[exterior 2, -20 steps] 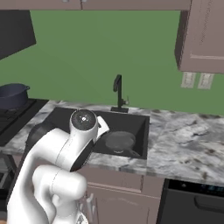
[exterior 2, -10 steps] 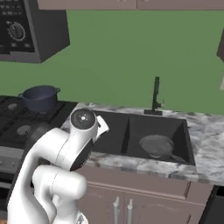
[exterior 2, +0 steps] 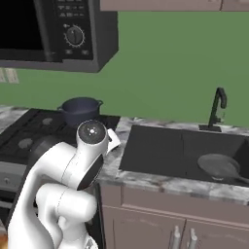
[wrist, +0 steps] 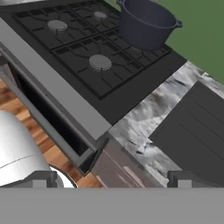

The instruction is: Move the pot and pan from the stove into the sink.

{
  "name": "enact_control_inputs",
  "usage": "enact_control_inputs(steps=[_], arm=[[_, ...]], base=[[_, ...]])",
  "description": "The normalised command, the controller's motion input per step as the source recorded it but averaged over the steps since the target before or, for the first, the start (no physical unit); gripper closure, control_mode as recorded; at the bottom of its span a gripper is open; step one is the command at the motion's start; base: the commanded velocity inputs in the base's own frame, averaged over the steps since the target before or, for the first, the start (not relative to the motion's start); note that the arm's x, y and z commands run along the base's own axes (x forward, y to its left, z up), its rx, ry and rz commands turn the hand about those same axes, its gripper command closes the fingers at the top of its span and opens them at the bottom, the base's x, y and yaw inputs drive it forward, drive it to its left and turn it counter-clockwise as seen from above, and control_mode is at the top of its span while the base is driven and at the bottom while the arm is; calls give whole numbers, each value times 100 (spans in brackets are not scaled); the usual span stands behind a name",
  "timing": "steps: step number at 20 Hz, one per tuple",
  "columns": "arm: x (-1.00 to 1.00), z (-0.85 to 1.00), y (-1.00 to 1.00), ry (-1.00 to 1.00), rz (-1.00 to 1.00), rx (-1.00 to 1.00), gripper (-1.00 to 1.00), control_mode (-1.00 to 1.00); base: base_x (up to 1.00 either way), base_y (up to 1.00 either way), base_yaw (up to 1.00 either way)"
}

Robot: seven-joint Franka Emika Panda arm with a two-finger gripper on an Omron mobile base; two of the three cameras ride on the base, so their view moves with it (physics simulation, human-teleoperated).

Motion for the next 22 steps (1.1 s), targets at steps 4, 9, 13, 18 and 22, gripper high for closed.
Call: enact_control_inputs(steps=[4,9,13,18,22], arm=[[0,0,0,0,0,0,-100,100],[0,0,0,0,0,0,-100,100],[0,0,0,0,0,0,-100,100],[0,0,0,0,0,0,-100,100],[0,0,0,0,0,0,-100,100]], base=[[-21,72,0],[-18,58,0],[-15,51,0],[-14,40,1],[-1,2,1]])
